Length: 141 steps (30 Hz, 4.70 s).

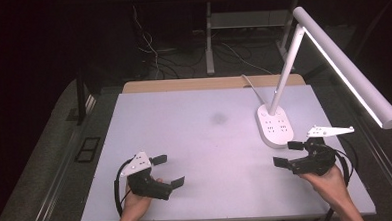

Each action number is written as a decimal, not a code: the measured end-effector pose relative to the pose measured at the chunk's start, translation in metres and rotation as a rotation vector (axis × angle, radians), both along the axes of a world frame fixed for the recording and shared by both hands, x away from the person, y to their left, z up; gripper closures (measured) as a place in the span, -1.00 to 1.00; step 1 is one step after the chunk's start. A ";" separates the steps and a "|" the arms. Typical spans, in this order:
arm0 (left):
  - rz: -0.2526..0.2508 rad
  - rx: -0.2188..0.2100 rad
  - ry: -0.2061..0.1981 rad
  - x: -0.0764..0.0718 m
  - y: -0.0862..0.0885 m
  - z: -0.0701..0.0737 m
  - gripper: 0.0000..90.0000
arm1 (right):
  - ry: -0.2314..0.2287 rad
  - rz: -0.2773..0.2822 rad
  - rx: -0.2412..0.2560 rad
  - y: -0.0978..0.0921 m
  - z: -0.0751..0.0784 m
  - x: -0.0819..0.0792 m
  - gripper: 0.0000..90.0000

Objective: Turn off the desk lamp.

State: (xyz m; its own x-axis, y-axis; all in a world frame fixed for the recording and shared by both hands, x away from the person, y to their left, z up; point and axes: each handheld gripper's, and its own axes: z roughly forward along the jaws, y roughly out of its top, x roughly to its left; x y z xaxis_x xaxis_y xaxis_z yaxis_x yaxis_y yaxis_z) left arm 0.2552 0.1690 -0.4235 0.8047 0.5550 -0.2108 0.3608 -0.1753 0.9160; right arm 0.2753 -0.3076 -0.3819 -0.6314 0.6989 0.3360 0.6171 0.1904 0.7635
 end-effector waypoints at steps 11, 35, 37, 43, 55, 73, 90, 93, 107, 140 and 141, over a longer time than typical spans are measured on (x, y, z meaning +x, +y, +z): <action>0.000 0.002 0.001 0.000 0.000 0.000 -1.00 | 0.001 -0.001 -0.016 -0.005 0.010 0.014 -0.96; 0.014 -0.003 0.000 0.001 0.001 0.000 -1.00 | 0.011 -0.005 -0.069 -0.011 0.027 0.060 -0.96; 0.014 -0.002 0.001 0.001 0.001 0.000 -1.00 | 0.015 -0.008 -0.072 -0.013 0.028 0.065 -0.96; 0.010 -0.001 0.000 0.001 0.000 -0.001 -1.00 | 0.031 -0.015 -0.072 -0.017 0.028 0.079 -0.96; 0.012 -0.006 0.003 0.001 0.001 -0.001 -1.00 | 0.042 -0.028 -0.097 -0.025 0.028 0.104 -0.96; 0.011 -0.004 0.003 0.002 0.001 -0.001 -1.00 | 0.064 -0.080 -0.110 -0.049 0.014 0.133 -0.49; 0.019 -0.002 0.008 0.003 0.002 -0.001 -1.00 | 0.084 -0.156 -0.125 -0.059 -0.006 0.155 0.42; 0.019 0.000 0.008 0.003 0.002 -0.001 -1.00 | 0.084 -0.175 -0.113 -0.061 -0.008 0.158 0.62; 0.018 0.004 0.007 0.003 0.002 -0.001 -1.00 | 0.113 -0.207 -0.089 -0.059 -0.023 0.176 0.99; 0.020 0.012 0.003 0.003 0.002 -0.001 -1.00 | 0.143 -0.235 -0.111 -0.048 -0.045 0.188 1.00; 0.020 0.011 0.003 0.002 0.003 0.000 -1.00 | 0.141 -0.237 -0.115 -0.047 -0.044 0.188 1.00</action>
State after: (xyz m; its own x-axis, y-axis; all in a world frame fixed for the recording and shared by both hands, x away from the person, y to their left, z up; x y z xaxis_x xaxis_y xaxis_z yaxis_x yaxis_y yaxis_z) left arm 0.2576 0.1716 -0.4240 0.7926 0.5736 -0.2067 0.3669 -0.1779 0.9131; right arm 0.4631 -0.3551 -0.4263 -0.3991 0.8597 0.3188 0.7527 0.1086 0.6493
